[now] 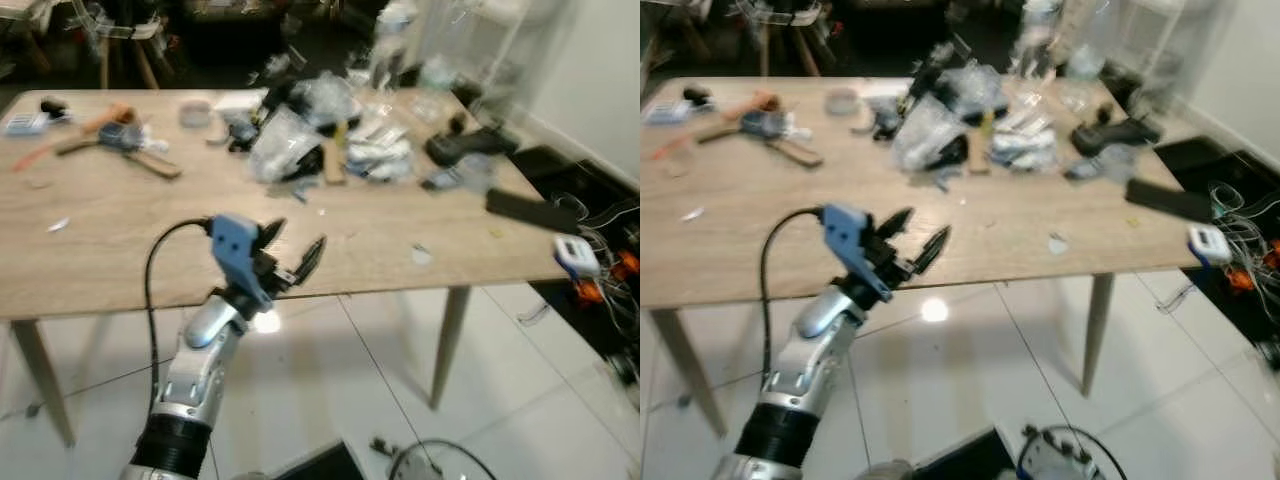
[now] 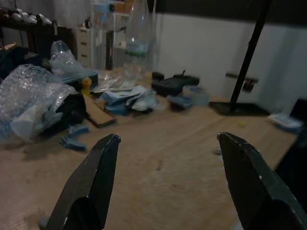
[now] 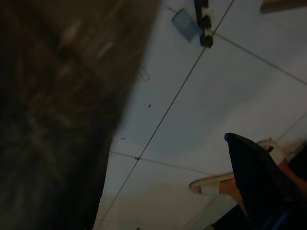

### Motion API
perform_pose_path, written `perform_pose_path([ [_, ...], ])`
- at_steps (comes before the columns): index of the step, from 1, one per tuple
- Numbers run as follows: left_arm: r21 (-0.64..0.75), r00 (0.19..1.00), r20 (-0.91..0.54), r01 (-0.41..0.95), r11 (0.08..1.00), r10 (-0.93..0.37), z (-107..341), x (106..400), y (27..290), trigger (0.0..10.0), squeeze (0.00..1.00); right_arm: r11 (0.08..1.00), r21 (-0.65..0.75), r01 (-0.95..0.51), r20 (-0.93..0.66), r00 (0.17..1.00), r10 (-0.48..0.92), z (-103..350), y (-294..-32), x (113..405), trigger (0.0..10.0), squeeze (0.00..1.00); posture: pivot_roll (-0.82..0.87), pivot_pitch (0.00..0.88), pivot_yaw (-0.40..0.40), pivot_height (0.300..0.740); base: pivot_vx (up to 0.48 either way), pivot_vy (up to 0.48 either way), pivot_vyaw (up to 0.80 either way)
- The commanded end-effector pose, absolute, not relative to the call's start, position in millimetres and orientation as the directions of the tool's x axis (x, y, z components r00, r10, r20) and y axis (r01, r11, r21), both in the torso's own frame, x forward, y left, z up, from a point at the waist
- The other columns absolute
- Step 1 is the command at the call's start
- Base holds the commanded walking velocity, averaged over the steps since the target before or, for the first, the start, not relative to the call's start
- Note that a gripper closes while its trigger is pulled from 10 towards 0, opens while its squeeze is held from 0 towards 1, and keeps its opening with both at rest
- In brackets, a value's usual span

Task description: Picking trash to rubbish bin

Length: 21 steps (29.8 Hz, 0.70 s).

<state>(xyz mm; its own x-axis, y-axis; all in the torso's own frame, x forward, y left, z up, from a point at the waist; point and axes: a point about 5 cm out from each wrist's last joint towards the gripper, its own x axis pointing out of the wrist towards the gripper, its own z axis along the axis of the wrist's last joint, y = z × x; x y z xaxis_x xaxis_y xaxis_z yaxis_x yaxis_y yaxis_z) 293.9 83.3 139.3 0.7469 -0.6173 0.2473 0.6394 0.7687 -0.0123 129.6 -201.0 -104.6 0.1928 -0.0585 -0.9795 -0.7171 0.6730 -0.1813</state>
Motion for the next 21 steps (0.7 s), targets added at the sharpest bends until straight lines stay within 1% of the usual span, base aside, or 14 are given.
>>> perform_pose_path([
  [1,0.059,0.740,0.194,0.646,0.761,-0.644,133,294,76,10.0,0.00,0.679,-0.179,-0.712,-0.980,0.189,-0.060,-105,-203,129,10.0,0.00,0.05,0.032,0.002,0.740,0.412,0.000,0.00],
  [3,0.101,0.746,0.166,0.637,0.764,-0.644,131,296,73,10.0,0.00,0.678,-0.181,-0.713,-0.980,0.190,-0.061,-104,-203,130,10.0,0.00,0.05,0.030,0.001,0.740,0.411,0.000,0.00],
  [10,0.134,0.765,0.134,0.616,0.776,-0.630,128,299,70,10.0,0.00,0.677,-0.182,-0.713,-0.980,0.192,-0.060,-104,-203,130,10.0,0.00,0.05,0.027,0.001,0.740,0.398,0.000,0.00],
  [12,0.186,0.783,0.092,0.594,0.783,-0.615,123,303,67,10.0,0.00,0.675,-0.182,-0.715,-0.979,0.193,-0.059,-104,-202,131,10.0,0.00,0.05,0.027,0.000,0.740,0.362,0.000,0.00],
  [17,0.200,0.796,0.061,0.582,0.788,-0.603,118,305,61,10.0,0.00,0.674,-0.179,-0.717,-0.980,0.191,-0.057,-104,-200,131,10.0,0.00,0.04,0.031,0.003,0.740,0.354,0.000,0.00],
  [21,0.189,0.786,0.046,0.599,0.778,-0.617,114,303,54,10.0,0.00,0.678,-0.175,-0.714,-0.981,0.184,-0.060,-106,-201,126,10.0,0.00,0.04,0.035,0.007,0.740,0.313,0.000,0.00],
])
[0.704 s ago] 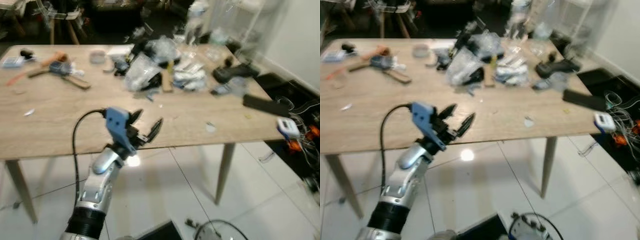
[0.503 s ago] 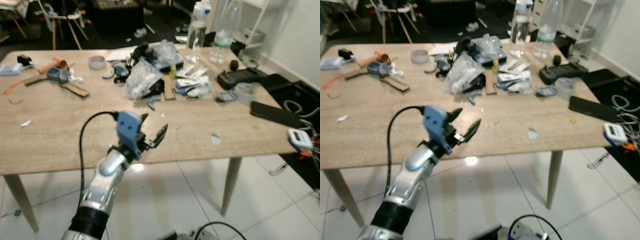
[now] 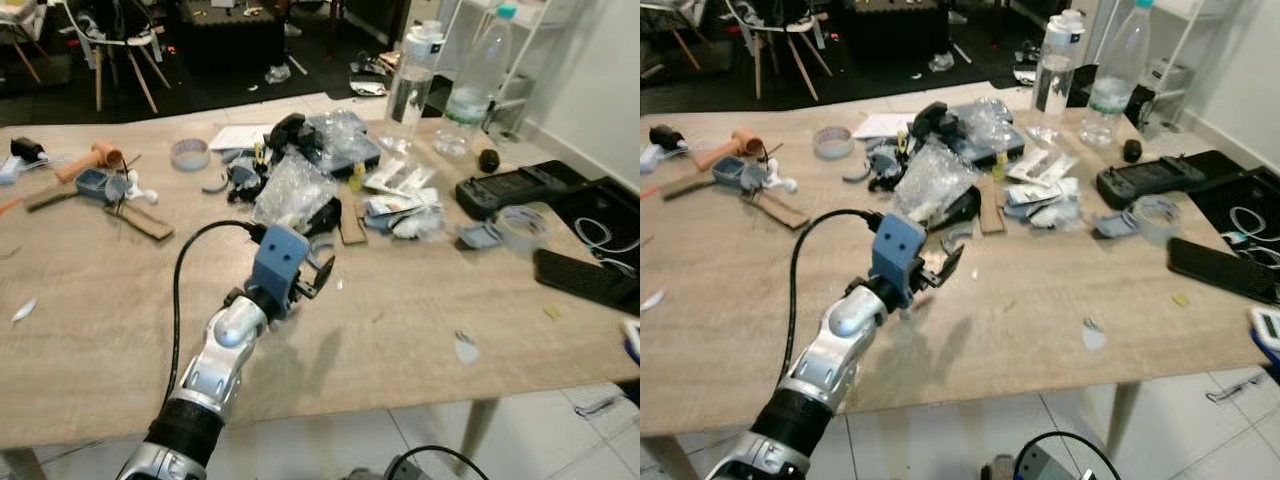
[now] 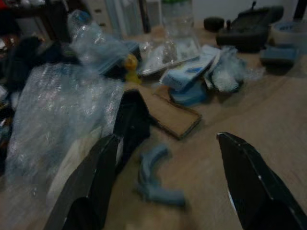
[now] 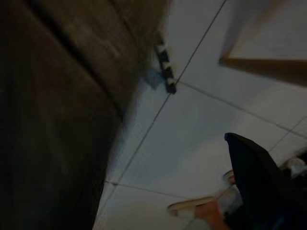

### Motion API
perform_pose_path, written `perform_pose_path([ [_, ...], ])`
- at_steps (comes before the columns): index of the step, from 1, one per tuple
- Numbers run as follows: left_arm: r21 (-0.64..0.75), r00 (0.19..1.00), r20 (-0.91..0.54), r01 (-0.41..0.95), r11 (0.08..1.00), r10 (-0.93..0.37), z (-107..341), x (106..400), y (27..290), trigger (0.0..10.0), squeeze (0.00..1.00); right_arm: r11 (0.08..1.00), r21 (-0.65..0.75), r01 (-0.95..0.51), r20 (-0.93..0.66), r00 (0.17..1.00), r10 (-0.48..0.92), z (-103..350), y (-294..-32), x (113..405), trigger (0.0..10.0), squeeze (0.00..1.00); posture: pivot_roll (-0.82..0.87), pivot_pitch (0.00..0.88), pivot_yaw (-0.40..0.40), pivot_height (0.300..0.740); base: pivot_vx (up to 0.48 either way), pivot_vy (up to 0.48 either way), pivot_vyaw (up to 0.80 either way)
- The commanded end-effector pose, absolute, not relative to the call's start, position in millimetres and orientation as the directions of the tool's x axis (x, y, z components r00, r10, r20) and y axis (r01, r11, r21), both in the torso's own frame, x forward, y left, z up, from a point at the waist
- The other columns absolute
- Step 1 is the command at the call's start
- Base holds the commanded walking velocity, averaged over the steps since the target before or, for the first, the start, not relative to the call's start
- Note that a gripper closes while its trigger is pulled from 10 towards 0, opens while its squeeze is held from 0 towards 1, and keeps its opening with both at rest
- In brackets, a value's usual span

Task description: Picking trash to rubbish bin

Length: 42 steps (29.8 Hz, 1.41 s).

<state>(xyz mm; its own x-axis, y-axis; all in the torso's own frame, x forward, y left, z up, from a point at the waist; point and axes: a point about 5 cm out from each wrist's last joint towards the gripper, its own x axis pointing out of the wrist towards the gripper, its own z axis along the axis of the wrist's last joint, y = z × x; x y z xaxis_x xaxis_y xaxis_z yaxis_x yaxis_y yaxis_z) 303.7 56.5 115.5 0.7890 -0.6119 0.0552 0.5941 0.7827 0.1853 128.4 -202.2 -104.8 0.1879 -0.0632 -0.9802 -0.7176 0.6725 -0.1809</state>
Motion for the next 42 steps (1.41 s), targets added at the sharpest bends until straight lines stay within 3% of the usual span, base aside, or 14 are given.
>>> perform_pose_path([
  [1,0.168,0.772,0.035,0.622,0.765,-0.635,111,301,51,10.0,0.00,0.680,-0.174,-0.713,-0.982,0.180,-0.062,-106,-203,124,10.0,0.00,0.04,0.038,0.010,0.740,0.000,0.000,0.00],
  [15,0.129,0.583,-0.216,0.812,0.569,-0.783,74,272,41,10.0,0.00,0.688,-0.166,-0.706,-0.983,0.176,-0.057,-107,-198,124,10.0,0.00,0.03,0.053,0.020,0.740,0.000,0.000,0.00],
  [25,0.091,0.655,-0.263,0.747,0.658,-0.708,67,280,46,10.0,0.00,0.687,-0.162,-0.709,-0.984,0.171,-0.056,-108,-197,122,10.0,0.00,0.03,0.057,0.019,0.740,0.000,0.000,0.00],
  [26,0.054,0.708,-0.266,0.688,0.724,-0.654,67,287,48,10.0,0.00,0.686,-0.163,-0.709,-0.984,0.169,-0.058,-108,-198,120,10.0,0.00,0.03,0.058,0.020,0.740,0.000,0.000,0.00],
  [28,0.054,0.708,-0.266,0.688,0.724,-0.654,67,287,48,10.0,0.00,0.686,-0.163,-0.709,-0.984,0.169,-0.058,-108,-198,120,10.0,0.00,0.03,0.058,0.020,0.740,0.000,0.000,0.00],
  [29,0.015,0.749,-0.275,0.629,0.777,-0.602,68,292,49,10.0,0.00,0.687,-0.163,-0.709,-0.984,0.167,-0.061,-108,-200,119,10.0,0.00,0.03,0.059,0.020,0.740,0.000,0.000,0.00],
  [36,-0.070,0.785,-0.299,0.549,0.833,-0.543,70,298,47,10.0,0.00,0.688,-0.163,-0.708,-0.984,0.165,-0.064,-108,-201,119,10.0,0.00,0.02,0.060,0.021,0.740,0.000,0.000,0.00],
  [42,-0.034,0.802,-0.364,0.496,0.868,-0.473,62,300,47,10.0,0.00,0.690,-0.162,-0.705,-0.984,0.165,-0.063,-108,-201,119,10.0,0.00,0.02,0.059,0.023,0.740,0.000,0.000,0.00],
])
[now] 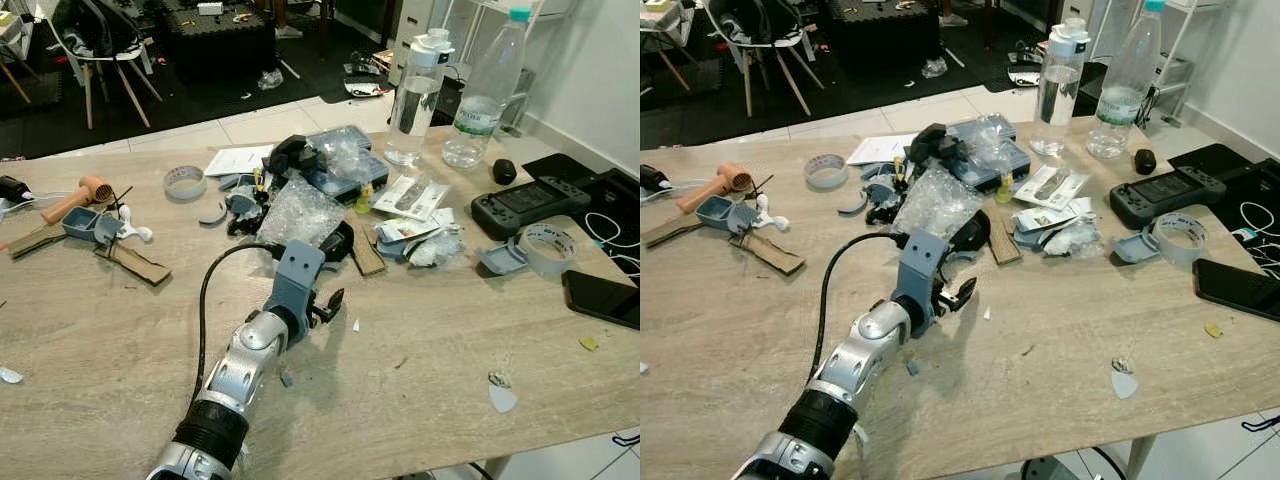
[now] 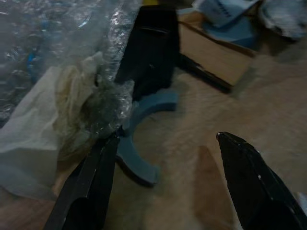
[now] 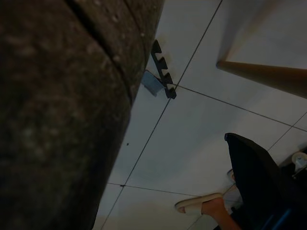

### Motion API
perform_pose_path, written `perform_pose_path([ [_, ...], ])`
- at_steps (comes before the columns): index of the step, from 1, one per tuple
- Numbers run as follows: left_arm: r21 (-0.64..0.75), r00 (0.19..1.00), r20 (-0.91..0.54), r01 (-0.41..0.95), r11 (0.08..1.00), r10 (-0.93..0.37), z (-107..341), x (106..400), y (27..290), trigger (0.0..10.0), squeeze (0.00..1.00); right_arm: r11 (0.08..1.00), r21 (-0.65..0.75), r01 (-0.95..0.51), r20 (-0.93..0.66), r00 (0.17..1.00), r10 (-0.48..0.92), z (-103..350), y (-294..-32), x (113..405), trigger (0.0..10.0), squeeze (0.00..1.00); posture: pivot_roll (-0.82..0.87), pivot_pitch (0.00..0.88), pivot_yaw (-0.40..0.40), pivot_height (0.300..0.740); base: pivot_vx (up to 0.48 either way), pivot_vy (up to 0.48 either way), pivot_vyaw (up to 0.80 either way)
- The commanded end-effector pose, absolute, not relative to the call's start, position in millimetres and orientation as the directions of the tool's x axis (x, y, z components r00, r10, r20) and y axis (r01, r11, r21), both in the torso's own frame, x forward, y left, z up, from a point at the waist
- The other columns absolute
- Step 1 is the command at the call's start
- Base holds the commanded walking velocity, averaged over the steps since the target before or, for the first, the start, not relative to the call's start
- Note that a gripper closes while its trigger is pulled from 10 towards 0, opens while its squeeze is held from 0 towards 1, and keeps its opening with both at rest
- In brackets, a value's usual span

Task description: Picking trash to rubbish bin

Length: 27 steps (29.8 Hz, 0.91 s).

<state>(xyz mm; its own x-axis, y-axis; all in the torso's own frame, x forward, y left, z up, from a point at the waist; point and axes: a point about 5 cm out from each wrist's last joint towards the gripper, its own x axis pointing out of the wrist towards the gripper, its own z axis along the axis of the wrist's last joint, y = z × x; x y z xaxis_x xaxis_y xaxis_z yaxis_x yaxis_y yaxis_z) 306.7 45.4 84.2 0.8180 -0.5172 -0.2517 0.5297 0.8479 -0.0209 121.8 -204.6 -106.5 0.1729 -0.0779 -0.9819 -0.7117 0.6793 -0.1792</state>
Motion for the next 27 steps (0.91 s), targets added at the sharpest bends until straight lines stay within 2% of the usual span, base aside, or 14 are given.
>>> perform_pose_path([
  [1,-0.034,0.802,-0.364,0.496,0.868,-0.473,62,300,47,10.0,0.00,0.690,-0.162,-0.705,-0.984,0.165,-0.063,-108,-201,119,10.0,0.00,0.02,0.059,0.023,0.740,0.000,0.000,0.00],
  [10,0.033,0.842,-0.425,0.381,0.924,-0.332,52,303,59,10.0,0.00,0.693,-0.164,-0.702,-0.984,0.166,-0.065,-107,-204,120,10.0,0.00,0.01,0.054,0.026,0.740,0.000,0.000,0.00],
  [12,0.060,0.867,-0.422,0.320,0.945,-0.267,52,307,69,10.0,0.00,0.690,-0.167,-0.705,-0.984,0.168,-0.066,-107,-204,121,10.0,0.00,0.02,0.048,0.023,0.740,0.000,0.000,0.00],
  [19,0.079,0.868,-0.454,0.262,0.962,-0.199,45,308,79,10.0,0.00,0.687,-0.167,-0.707,-0.982,0.179,-0.055,-106,-196,126,10.0,0.00,0.01,0.043,0.023,0.740,0.000,0.000,0.00],
  [20,0.077,0.864,-0.463,0.260,0.962,-0.196,43,308,80,0.0,0.00,0.687,-0.167,-0.708,-0.982,0.182,-0.051,-106,-193,128,10.0,0.00,0.01,0.041,0.022,0.740,0.000,0.000,0.00],
  [27,0.056,0.847,-0.487,0.272,0.961,-0.212,36,303,79,0.0,0.00,0.688,-0.168,-0.706,-0.980,0.193,-0.042,-106,-184,131,10.0,0.00,0.01,0.040,0.026,0.740,0.000,0.000,0.00],
])
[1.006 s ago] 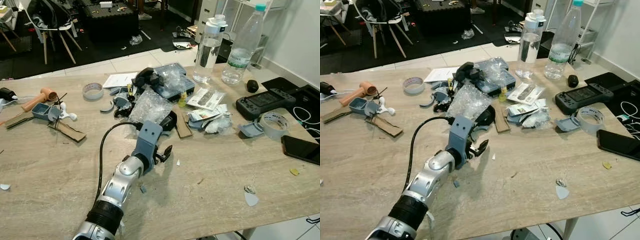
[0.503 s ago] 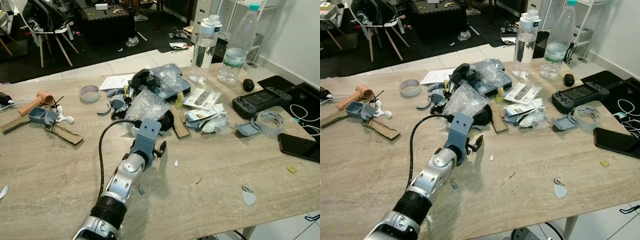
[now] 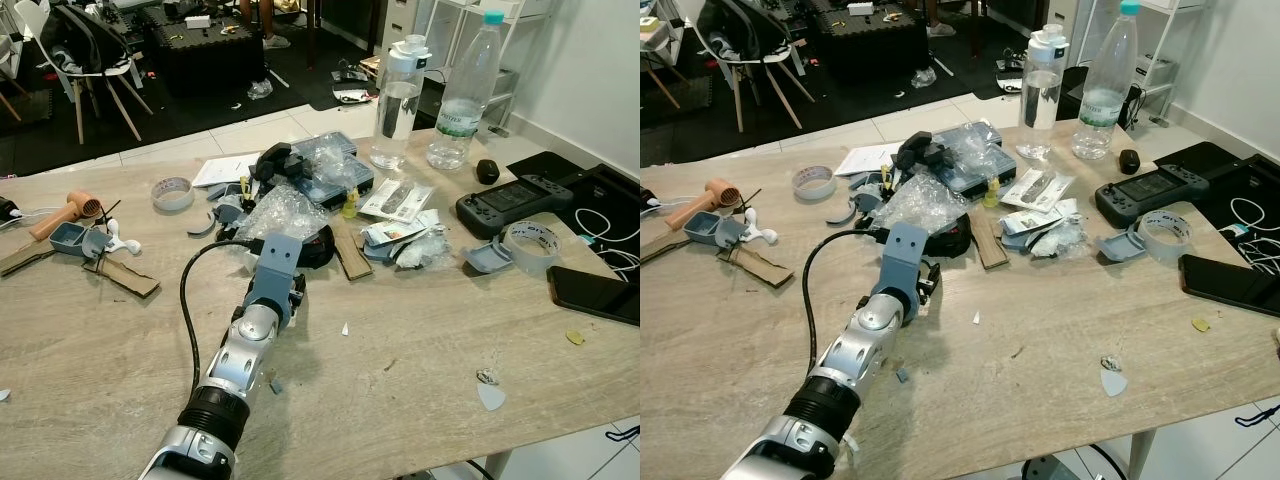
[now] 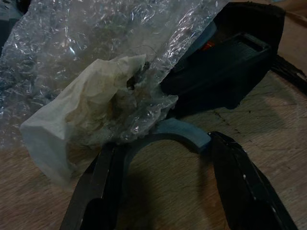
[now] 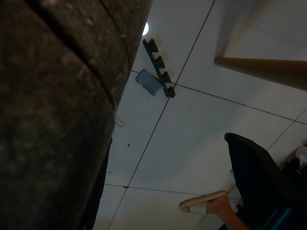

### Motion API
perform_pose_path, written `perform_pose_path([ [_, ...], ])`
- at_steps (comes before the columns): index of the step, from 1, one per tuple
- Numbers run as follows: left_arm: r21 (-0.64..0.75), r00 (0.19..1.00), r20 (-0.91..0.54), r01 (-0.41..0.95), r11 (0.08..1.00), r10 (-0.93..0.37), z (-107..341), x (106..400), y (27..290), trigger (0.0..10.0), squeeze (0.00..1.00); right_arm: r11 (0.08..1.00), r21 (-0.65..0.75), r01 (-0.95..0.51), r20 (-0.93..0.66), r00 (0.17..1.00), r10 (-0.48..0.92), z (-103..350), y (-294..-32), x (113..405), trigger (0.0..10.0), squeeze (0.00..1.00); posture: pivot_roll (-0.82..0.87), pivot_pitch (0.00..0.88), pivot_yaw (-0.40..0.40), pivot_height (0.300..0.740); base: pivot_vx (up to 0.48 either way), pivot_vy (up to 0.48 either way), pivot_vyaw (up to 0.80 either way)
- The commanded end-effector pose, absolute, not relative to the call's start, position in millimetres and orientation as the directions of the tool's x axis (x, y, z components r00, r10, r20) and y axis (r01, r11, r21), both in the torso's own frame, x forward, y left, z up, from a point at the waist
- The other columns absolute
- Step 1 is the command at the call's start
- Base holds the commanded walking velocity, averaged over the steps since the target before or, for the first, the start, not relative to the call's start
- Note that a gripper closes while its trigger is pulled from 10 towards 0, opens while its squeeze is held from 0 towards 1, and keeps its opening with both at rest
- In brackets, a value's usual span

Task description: Picking trash to rubbish bin

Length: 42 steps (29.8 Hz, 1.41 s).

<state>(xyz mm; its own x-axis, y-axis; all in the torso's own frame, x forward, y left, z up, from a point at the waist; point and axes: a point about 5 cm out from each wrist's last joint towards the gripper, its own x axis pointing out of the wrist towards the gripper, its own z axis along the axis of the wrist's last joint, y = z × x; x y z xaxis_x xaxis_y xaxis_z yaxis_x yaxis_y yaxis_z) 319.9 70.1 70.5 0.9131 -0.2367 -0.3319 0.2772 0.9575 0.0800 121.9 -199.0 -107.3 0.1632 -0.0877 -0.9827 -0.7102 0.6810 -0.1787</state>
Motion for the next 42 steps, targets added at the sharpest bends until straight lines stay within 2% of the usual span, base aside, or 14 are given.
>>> perform_pose_path([
  [1,0.056,0.847,-0.487,0.272,0.961,-0.212,36,303,79,0.0,0.00,0.688,-0.168,-0.706,-0.980,0.192,-0.042,-107,-185,131,10.0,0.00,0.01,0.040,0.026,0.740,0.000,0.000,0.00],
  [6,0.045,0.852,-0.472,0.278,0.960,-0.224,38,304,78,0.0,0.00,0.691,-0.170,-0.703,-0.981,0.186,-0.053,-106,-193,128,10.0,0.00,0.02,0.042,0.030,0.740,0.000,0.000,0.00],
  [11,-0.196,0.846,-0.252,0.431,0.881,-0.470,72,309,63,0.0,0.00,0.697,-0.177,-0.695,-0.981,0.178,-0.071,-105,-207,124,10.0,0.00,0.01,0.043,0.034,0.740,0.000,0.000,0.00],
  [13,-0.297,0.778,-0.021,0.595,0.747,-0.628,109,306,72,0.0,0.00,0.698,-0.178,-0.694,-0.982,0.174,-0.077,-105,-212,121,10.0,0.00,0.02,0.043,0.028,0.740,0.000,0.000,0.00],
  [17,-0.312,0.710,0.077,0.684,0.659,-0.700,126,298,84,0.0,0.00,0.696,-0.175,-0.696,-0.983,0.169,-0.078,-106,-212,119,10.0,0.00,0.03,0.041,0.025,0.740,0.000,0.000,0.00],
  [20,-0.282,0.579,0.171,0.804,0.524,-0.797,142,279,99,0.2,0.00,0.690,-0.170,-0.703,-0.984,0.164,-0.075,-107,-210,117,10.0,0.00,0.03,0.040,0.023,0.740,0.000,0.000,0.00],
  [21,-0.283,0.534,0.224,0.836,0.470,-0.815,149,271,103,1.6,0.00,0.688,-0.170,-0.705,-0.984,0.165,-0.074,-107,-210,117,10.0,0.00,0.04,0.038,0.020,0.740,0.000,0.000,0.00],
  [23,-0.282,0.504,0.259,0.856,0.434,-0.824,154,265,106,1.6,0.00,0.687,-0.170,-0.706,-0.984,0.165,-0.073,-107,-209,117,10.0,0.00,0.04,0.038,0.020,0.740,0.000,0.000,0.00],
  [24,-0.286,0.472,0.309,0.874,0.393,-0.825,160,260,108,3.0,0.00,0.686,-0.170,-0.707,-0.983,0.167,-0.072,-107,-209,118,10.0,0.00,0.04,0.038,0.020,0.740,0.000,0.000,0.00],
  [27,-0.298,0.436,0.425,0.895,0.332,-0.793,174,252,113,4.1,0.00,0.685,-0.172,-0.708,-0.983,0.171,-0.071,-107,-209,119,10.0,0.00,0.04,0.036,0.015,0.740,0.000,0.000,0.00],
  [28,-0.319,0.451,0.498,0.890,0.327,-0.741,182,253,116,8.2,0.00,0.684,-0.173,-0.709,-0.983,0.172,-0.070,-106,-209,119,10.0,0.00,0.04,0.037,0.012,0.740,0.000,0.000,0.00],
  [29,-0.345,0.484,0.550,0.874,0.343,-0.681,189,257,119,10.0,0.00,0.683,-0.174,-0.709,-0.982,0.174,-0.070,-106,-209,120,10.0,0.00,0.04,0.036,0.010,0.740,0.000,0.000,0.00],
  [34,-0.515,0.648,0.599,0.761,0.394,-0.470,197,280,128,10.0,0.00,0.678,-0.176,-0.714,-0.982,0.177,-0.069,-106,-207,122,10.0,0.00,0.04,0.036,0.004,0.740,0.000,0.000,0.00],
  [42,-0.528,0.649,0.556,0.759,0.382,-0.519,194,279,110,10.0,0.00,0.675,-0.167,-0.719,-0.981,0.188,-0.043,-107,-188,128,10.0,0.00,0.04,0.036,0.004,0.740,0.000,0.000,0.00],
])
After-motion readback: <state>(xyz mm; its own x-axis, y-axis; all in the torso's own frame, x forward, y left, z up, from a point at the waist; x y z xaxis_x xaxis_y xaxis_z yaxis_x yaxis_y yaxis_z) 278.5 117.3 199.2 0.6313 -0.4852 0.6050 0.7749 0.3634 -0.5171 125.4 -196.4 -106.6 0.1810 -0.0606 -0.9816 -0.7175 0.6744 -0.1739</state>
